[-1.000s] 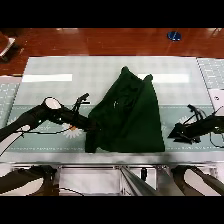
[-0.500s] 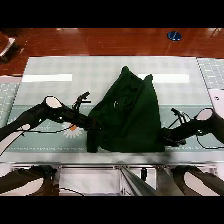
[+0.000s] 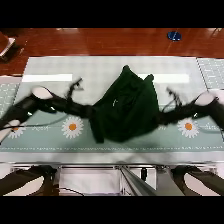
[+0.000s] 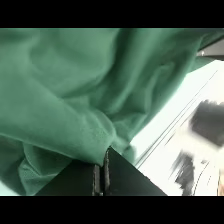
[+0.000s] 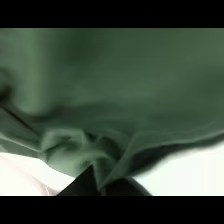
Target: Fold the shirts.
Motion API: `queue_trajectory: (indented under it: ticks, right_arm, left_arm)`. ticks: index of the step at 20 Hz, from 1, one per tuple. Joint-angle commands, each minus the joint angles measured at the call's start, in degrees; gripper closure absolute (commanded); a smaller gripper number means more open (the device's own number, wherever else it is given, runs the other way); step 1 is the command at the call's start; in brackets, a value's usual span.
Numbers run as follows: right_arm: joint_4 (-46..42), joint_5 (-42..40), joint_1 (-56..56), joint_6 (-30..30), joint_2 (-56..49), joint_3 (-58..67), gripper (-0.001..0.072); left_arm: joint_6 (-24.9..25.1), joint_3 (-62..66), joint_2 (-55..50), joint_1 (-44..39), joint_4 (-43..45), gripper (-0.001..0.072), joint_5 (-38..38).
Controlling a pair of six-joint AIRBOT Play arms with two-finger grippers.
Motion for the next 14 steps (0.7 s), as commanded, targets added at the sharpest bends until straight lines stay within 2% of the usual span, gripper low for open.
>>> queue_trajectory:
  ticks: [1,3,5,8,11,14]
  right_arm:
    - [-3.2,1.9,0.3,3.1,2.7,23.1,0.0697]
    - [-7.3,2.6,0.3,6.5,2.7,41.4,0.0697]
    - [-9.6,4.6,0.3,8.6,2.7,57.1,0.0696]
    - [-10.2,7.7,0.3,9.2,3.8,74.3,0.0696]
    - [-12.5,7.5,0.4,9.2,10.9,76.3,0.0697]
    - [-15.9,10.2,0.3,9.2,17.5,76.3,0.0696]
  left_arm:
    - [0.1,12.2,7.0,9.1,-6.6,0.0685,1.8]
    - [0.0,20.9,11.1,14.7,-10.3,0.0685,5.7]
    - [-2.0,29.9,15.0,19.9,-10.5,0.0685,8.3]
    - [-2.1,40.1,20.3,26.4,-9.9,0.0685,8.5]
    - [-4.7,45.8,27.1,30.7,-2.5,0.0685,8.5]
    - [-6.6,46.1,34.9,31.7,5.3,0.0685,7.6]
